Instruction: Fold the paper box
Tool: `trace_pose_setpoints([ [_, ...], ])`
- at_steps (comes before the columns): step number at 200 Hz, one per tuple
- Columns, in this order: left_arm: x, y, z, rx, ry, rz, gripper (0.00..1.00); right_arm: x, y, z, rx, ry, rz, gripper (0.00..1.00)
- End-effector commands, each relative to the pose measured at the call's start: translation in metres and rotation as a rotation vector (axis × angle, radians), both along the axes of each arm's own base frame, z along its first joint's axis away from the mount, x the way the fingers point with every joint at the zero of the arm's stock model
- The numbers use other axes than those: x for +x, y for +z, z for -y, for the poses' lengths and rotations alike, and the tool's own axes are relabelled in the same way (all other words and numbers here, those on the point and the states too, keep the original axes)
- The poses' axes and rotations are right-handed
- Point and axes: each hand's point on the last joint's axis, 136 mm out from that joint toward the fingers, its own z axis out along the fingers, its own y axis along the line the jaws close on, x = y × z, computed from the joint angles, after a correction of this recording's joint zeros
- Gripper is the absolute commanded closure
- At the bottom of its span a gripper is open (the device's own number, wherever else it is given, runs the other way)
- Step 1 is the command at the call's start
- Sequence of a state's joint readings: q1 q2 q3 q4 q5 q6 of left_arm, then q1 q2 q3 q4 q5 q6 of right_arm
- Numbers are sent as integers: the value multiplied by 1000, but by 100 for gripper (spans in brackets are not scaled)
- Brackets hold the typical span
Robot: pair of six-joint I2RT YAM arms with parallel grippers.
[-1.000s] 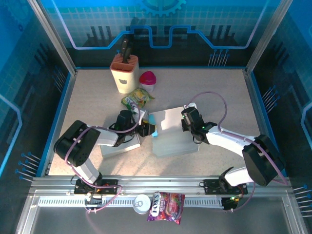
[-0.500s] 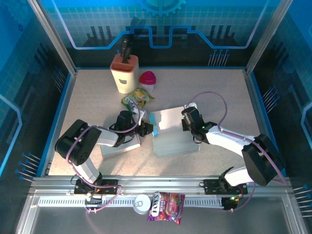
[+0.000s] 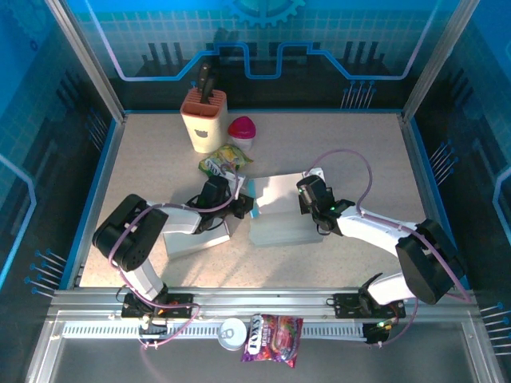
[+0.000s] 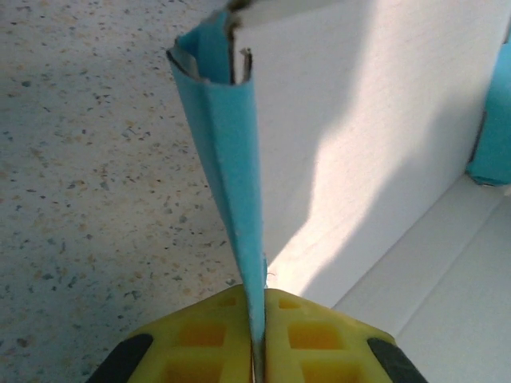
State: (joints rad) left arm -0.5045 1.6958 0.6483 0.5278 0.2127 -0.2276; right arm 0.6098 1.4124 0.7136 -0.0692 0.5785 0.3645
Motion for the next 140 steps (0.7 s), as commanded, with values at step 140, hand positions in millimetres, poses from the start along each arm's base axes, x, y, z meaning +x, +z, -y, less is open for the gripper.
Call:
trace_pose_setpoints([
  [140, 15, -7, 14, 96, 83, -2, 100, -3, 21, -29, 57, 77, 52, 100],
])
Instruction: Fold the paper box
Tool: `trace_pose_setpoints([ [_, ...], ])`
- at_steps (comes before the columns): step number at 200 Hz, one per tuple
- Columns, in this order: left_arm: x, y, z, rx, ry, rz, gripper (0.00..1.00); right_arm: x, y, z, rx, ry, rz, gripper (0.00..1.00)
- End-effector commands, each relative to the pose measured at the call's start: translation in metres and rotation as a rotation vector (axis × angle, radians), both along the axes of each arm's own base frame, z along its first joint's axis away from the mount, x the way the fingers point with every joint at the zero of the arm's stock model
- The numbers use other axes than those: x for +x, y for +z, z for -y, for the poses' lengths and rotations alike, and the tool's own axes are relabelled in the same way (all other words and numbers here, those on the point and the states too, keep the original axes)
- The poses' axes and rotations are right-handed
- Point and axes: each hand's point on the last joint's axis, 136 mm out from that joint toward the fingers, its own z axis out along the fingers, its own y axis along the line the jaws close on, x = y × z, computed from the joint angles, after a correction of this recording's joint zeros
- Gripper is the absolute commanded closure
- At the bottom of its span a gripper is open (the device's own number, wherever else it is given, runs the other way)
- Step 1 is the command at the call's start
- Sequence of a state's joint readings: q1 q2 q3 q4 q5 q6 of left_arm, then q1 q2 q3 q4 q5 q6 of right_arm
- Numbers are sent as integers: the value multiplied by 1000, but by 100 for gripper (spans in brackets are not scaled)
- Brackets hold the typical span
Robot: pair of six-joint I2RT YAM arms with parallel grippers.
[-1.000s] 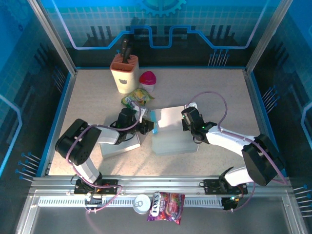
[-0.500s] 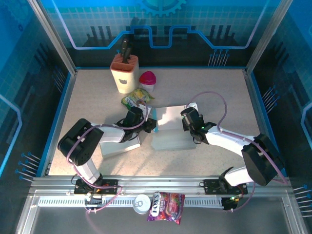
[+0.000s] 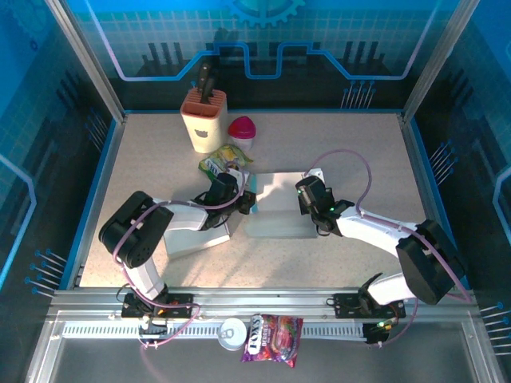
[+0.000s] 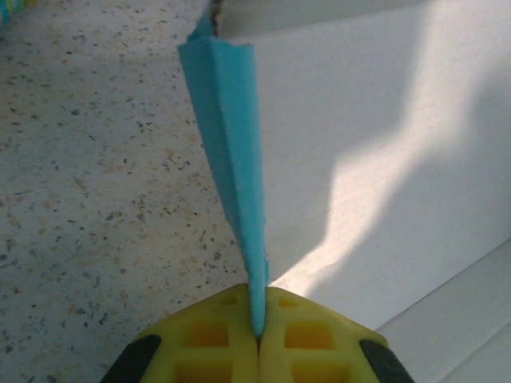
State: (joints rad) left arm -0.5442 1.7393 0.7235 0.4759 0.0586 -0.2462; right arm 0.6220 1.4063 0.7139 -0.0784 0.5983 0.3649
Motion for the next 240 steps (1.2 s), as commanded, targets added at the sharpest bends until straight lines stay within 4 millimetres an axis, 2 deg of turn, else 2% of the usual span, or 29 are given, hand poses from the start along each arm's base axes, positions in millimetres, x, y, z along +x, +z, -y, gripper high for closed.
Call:
trace_pose_setpoints([
  [1, -5, -3, 13, 22, -11, -19, 100, -1, 19, -29, 70, 78, 45, 100],
  [31, -5, -5, 6, 112, 94, -2, 100, -3, 24, -29, 61, 58, 67, 100],
  [63, -6, -11, -10, 223, 261, -4, 100, -6, 24, -30, 57, 37, 64, 100],
  [98, -8, -6, -12, 361, 380, 16, 100, -9, 20, -36, 66, 22, 40, 100],
  [141, -7, -10, -23, 414, 487, -19, 100, -13, 21, -42, 72, 25, 28, 100],
  [158, -8, -10, -21, 400, 479, -21, 100, -14, 22, -44, 76, 33, 26, 100],
  [195, -6, -7, 3, 255, 324, -9, 100, -13, 24, -48, 76, 64, 36, 100],
  [215, -6, -1, 9, 186, 252, 6, 86, -13, 25, -48, 76, 72, 39, 100],
  [240, -3, 0, 11, 118, 202, -10, 86, -13, 25, -49, 77, 75, 40, 100],
])
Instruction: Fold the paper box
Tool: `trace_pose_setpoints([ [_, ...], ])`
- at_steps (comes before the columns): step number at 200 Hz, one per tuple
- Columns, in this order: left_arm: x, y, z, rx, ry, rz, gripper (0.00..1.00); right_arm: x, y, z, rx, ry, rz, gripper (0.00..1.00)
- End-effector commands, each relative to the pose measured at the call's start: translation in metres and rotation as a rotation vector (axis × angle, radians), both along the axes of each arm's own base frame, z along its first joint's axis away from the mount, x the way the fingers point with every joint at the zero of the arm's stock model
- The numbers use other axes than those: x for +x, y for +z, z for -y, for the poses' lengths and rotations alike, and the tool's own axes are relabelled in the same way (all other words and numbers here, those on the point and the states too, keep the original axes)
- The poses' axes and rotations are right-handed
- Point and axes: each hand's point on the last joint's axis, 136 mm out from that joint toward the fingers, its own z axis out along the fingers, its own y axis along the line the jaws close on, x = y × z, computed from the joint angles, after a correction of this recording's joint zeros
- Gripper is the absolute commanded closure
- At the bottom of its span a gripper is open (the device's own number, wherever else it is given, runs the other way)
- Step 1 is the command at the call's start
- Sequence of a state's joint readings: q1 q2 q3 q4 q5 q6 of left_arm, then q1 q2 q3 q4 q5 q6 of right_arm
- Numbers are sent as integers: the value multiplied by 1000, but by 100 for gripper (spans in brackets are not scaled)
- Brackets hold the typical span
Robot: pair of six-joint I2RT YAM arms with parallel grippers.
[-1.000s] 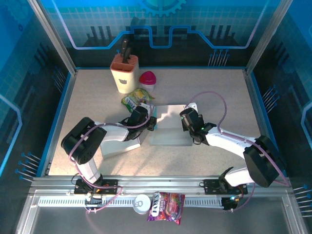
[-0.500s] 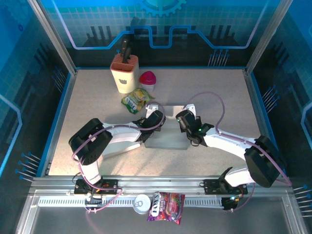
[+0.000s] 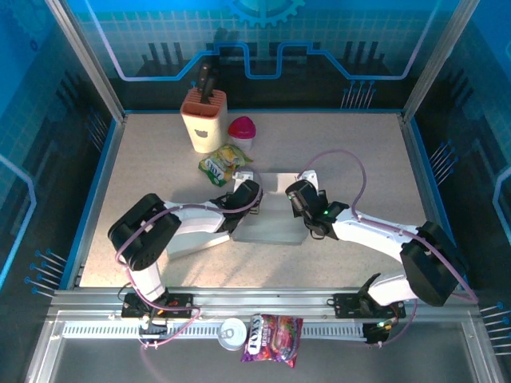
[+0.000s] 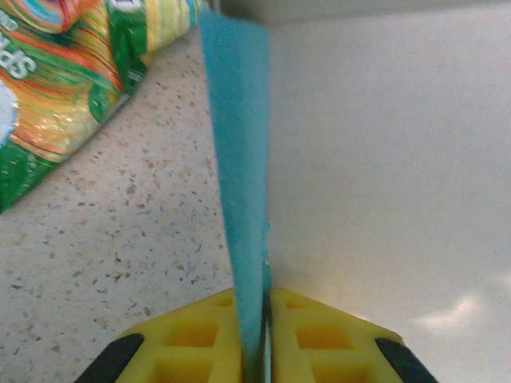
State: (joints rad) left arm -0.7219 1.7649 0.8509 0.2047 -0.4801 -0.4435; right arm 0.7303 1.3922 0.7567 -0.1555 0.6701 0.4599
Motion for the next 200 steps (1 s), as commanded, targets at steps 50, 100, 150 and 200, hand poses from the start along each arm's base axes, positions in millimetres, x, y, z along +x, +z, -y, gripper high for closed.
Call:
trace_pose_setpoints([
  [50, -1, 6, 18, -163, -181, -19, 95, 1, 12, -26, 58, 80, 22, 100],
  [100, 1, -4, -13, -3, 22, -45, 100, 0, 16, -25, 51, 53, 37, 100],
  [150, -6, -14, -21, 94, 208, -36, 100, -3, 11, -33, 61, 33, 25, 100],
  [200, -5, 14, 9, -46, 53, 39, 91, -6, 7, -35, 58, 40, 21, 100],
])
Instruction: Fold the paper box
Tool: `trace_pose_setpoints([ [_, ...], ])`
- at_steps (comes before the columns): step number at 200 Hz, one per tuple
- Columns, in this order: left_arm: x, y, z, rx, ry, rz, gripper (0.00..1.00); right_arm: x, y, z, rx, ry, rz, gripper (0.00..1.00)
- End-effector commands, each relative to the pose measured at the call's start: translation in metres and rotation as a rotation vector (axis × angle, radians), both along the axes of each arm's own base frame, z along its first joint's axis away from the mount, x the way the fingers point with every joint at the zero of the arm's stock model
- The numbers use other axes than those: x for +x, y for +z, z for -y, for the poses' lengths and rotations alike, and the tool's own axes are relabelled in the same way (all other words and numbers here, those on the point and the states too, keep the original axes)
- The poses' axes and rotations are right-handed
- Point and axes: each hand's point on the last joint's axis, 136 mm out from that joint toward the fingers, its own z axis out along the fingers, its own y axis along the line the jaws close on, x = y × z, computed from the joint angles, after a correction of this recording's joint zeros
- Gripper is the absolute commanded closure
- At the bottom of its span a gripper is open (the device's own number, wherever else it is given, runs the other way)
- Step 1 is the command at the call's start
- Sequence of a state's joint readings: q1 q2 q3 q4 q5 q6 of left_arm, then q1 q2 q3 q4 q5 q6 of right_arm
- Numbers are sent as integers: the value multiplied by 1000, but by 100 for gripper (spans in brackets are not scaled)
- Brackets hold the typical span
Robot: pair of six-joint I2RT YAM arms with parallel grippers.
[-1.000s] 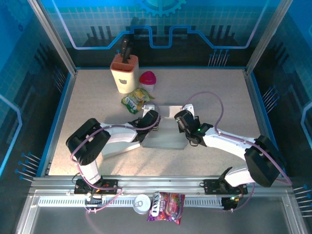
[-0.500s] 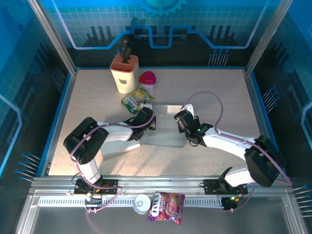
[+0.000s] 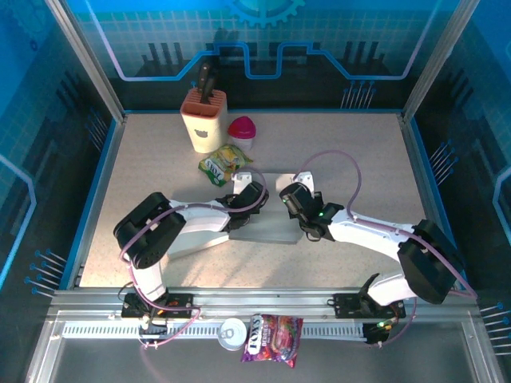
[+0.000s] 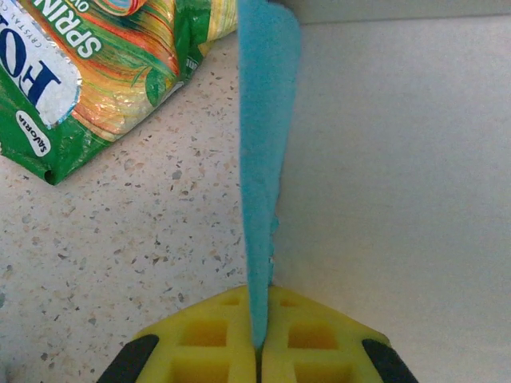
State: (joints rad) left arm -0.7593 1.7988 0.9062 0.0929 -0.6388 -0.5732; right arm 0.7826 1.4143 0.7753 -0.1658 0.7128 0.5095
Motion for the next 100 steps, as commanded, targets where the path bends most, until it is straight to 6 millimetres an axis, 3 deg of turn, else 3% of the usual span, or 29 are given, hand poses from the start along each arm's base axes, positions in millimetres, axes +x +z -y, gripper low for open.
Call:
trace_pose_setpoints([
  [1, -4, 16, 21, -98, -106, 40, 90, -2, 6, -23, 53, 48, 6, 100],
  [31, -8, 43, 34, -209, -246, 71, 64, -2, 5, -20, 49, 43, 2, 100],
  [69, -15, 57, 44, -254, -353, 23, 51, 0, 4, -13, 55, 9, -16, 100],
  [100, -17, 55, 34, -250, -332, -26, 47, 1, 1, -10, 61, -18, -36, 100],
])
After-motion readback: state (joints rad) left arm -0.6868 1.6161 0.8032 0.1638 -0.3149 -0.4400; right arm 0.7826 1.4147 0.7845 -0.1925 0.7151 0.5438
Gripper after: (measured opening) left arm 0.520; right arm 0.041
